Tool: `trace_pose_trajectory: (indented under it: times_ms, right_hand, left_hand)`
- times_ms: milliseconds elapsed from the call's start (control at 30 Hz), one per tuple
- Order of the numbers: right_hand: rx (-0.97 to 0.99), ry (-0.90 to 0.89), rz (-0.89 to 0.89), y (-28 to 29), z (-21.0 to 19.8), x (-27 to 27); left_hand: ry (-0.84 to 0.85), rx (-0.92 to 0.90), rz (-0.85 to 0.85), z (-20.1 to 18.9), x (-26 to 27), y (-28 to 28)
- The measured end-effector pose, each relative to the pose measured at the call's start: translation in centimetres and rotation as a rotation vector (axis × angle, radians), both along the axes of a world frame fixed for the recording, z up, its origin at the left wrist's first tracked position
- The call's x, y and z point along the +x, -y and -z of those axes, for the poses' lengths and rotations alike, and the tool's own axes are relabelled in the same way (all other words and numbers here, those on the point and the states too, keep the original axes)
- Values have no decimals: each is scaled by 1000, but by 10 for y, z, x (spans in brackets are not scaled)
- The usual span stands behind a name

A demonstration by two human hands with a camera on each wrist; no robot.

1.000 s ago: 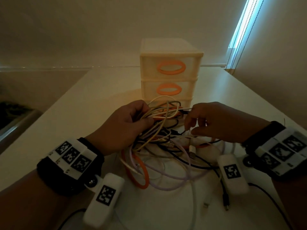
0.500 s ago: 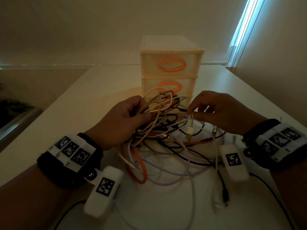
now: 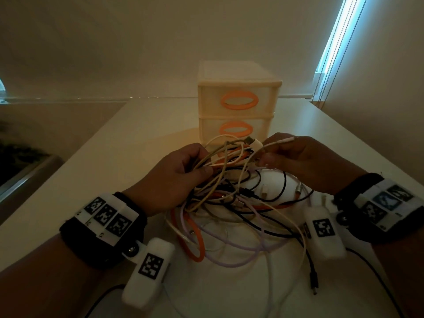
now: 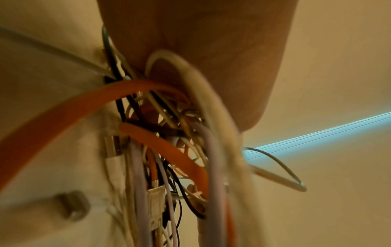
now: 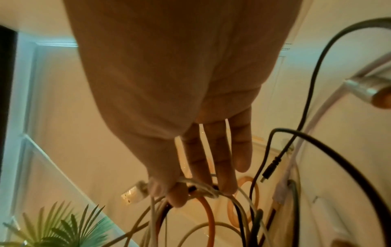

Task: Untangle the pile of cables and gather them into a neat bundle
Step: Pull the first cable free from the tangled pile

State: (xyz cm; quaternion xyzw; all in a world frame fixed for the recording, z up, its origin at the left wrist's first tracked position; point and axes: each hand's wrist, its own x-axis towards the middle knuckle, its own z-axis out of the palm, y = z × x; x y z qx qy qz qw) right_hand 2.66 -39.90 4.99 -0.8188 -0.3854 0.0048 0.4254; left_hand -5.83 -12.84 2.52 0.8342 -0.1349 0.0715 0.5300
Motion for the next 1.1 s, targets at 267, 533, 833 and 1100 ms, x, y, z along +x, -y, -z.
trace_pose_trajectory:
  times_ms: [267, 533, 833, 1100]
  right_hand:
    - [100, -247, -230, 10, -13, -5]
    - [910, -665, -118, 3, -13, 8]
    - [1090, -744, 118, -10, -24, 11]
    - [515, -60, 66, 2, -50, 10]
  left_hand:
    - [4, -17, 1, 0, 1, 0]
    - [44, 16, 56, -3, -4, 5]
    - [162, 67, -15, -2, -2, 4]
    - [194, -40, -181, -13, -2, -6]
